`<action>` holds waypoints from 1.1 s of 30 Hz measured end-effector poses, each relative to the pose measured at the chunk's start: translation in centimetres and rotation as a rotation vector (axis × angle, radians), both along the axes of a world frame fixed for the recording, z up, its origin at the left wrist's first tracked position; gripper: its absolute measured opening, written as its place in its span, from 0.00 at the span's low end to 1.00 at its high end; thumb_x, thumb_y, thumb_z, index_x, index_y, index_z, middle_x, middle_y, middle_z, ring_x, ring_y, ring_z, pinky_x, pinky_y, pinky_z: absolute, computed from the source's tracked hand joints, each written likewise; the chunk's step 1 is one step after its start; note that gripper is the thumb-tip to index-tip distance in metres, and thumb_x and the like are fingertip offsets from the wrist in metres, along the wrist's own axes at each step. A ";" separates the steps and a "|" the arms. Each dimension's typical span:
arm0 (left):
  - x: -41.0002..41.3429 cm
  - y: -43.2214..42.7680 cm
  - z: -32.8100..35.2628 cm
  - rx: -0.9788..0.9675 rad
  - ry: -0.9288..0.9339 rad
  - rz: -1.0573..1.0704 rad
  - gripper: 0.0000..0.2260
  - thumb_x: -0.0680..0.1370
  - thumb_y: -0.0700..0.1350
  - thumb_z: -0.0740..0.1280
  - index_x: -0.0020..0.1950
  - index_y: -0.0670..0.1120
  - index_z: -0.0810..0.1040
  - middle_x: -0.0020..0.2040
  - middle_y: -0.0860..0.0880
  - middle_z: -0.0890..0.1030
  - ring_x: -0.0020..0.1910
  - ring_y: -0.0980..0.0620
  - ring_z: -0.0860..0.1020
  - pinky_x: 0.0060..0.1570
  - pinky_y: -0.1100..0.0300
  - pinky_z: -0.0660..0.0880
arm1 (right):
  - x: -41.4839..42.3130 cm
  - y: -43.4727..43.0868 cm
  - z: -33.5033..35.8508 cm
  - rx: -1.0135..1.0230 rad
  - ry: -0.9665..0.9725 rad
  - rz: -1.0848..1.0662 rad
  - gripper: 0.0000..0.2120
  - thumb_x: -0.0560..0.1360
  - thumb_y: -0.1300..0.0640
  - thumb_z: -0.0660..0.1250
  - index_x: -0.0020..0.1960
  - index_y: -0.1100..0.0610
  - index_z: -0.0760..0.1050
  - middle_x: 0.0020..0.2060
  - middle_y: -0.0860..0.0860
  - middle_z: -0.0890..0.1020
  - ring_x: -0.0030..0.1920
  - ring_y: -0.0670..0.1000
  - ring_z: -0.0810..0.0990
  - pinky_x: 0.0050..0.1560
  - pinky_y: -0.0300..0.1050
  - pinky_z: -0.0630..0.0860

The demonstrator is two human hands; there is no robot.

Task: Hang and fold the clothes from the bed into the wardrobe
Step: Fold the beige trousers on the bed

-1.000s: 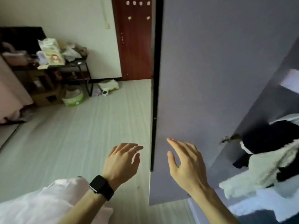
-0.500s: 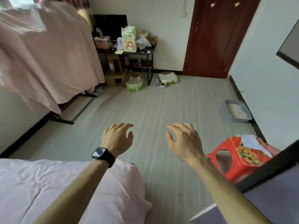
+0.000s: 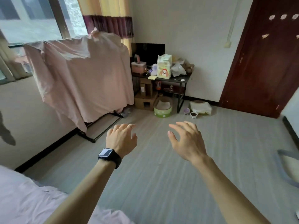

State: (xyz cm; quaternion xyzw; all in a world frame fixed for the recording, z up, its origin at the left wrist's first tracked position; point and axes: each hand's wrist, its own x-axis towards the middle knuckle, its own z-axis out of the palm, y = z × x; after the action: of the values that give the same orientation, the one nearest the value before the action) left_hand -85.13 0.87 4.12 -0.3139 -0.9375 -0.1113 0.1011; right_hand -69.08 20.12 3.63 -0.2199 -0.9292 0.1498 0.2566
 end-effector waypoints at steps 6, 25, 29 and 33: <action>-7.4 1.5 1.2 0.061 -0.019 0.253 0.20 0.79 0.54 0.60 0.72 0.59 0.72 0.69 0.56 0.76 0.68 0.49 0.71 0.65 0.52 0.66 | -10.9 6.7 1.8 0.059 -0.061 0.208 0.21 0.81 0.42 0.59 0.72 0.43 0.72 0.73 0.48 0.73 0.76 0.51 0.62 0.73 0.53 0.65; -31.0 -14.1 1.5 0.065 0.063 1.013 0.23 0.79 0.54 0.61 0.74 0.60 0.69 0.77 0.54 0.66 0.76 0.52 0.61 0.71 0.50 0.62 | -53.9 -7.0 5.4 0.206 -0.089 0.921 0.23 0.81 0.41 0.58 0.75 0.39 0.66 0.78 0.48 0.63 0.79 0.49 0.55 0.76 0.51 0.54; -34.7 -17.9 1.2 0.058 0.014 1.157 0.23 0.79 0.54 0.60 0.75 0.61 0.67 0.77 0.54 0.64 0.76 0.51 0.61 0.71 0.46 0.62 | -62.2 -12.2 5.2 0.183 -0.061 1.067 0.23 0.81 0.42 0.59 0.75 0.39 0.67 0.78 0.48 0.65 0.79 0.49 0.57 0.77 0.50 0.56; -36.9 -22.5 -0.1 0.056 -0.014 1.335 0.23 0.79 0.54 0.60 0.74 0.62 0.67 0.76 0.56 0.66 0.74 0.51 0.63 0.69 0.45 0.64 | -69.3 -19.1 3.7 0.216 -0.098 1.257 0.24 0.81 0.41 0.58 0.77 0.39 0.64 0.79 0.48 0.62 0.80 0.48 0.54 0.78 0.52 0.56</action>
State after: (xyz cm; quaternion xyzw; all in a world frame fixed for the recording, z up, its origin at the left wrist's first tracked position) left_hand -122.00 -21.66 4.02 0.3371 -0.9280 -0.0510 0.1502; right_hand -138.39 1.05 7.31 0.3878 -0.9012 0.1670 0.0976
